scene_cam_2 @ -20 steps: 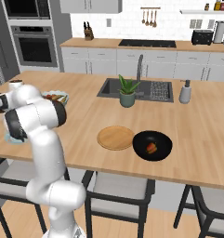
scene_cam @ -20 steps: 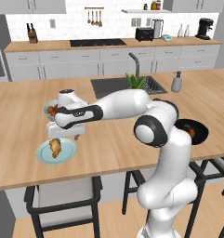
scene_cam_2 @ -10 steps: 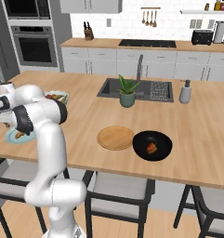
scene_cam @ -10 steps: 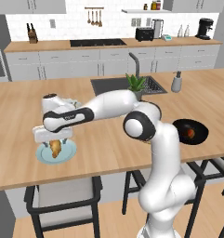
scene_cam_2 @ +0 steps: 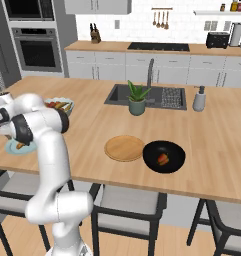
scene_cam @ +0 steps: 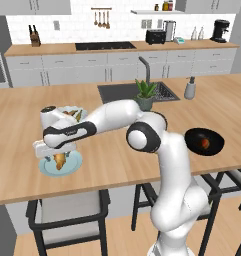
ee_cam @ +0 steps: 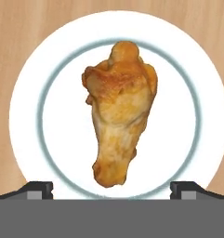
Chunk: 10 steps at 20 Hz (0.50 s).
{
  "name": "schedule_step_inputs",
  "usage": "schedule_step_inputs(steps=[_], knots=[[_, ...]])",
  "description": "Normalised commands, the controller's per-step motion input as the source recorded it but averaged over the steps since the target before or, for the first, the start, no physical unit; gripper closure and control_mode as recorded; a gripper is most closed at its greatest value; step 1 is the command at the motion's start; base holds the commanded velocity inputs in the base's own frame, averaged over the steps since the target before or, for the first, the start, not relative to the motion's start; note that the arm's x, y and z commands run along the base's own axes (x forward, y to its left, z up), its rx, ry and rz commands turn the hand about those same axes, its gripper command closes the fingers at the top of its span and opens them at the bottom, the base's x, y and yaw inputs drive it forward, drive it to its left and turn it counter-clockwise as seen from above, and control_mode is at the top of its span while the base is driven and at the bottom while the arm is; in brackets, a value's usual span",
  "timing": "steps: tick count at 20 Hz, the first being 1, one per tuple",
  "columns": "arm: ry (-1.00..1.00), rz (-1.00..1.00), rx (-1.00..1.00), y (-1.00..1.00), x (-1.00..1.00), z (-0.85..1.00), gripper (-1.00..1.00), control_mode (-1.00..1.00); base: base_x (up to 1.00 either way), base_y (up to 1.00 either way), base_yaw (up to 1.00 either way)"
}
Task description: Pick the chicken drumstick and bell pepper from their plates and place them in the bowl. Then put the bowl in the fridge.
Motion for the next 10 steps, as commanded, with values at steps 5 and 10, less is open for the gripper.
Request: schedule_step_inputs(steps=[5,10], knots=[[-0.06,0.0,0.0,0.0,0.28,-0.36,-1.0,-1.0,0.0,0.0,0.0],[0.0,0.0,0.0,0.0,0.29,-0.41,-1.0,-1.0,0.0,0.0,0.0]])
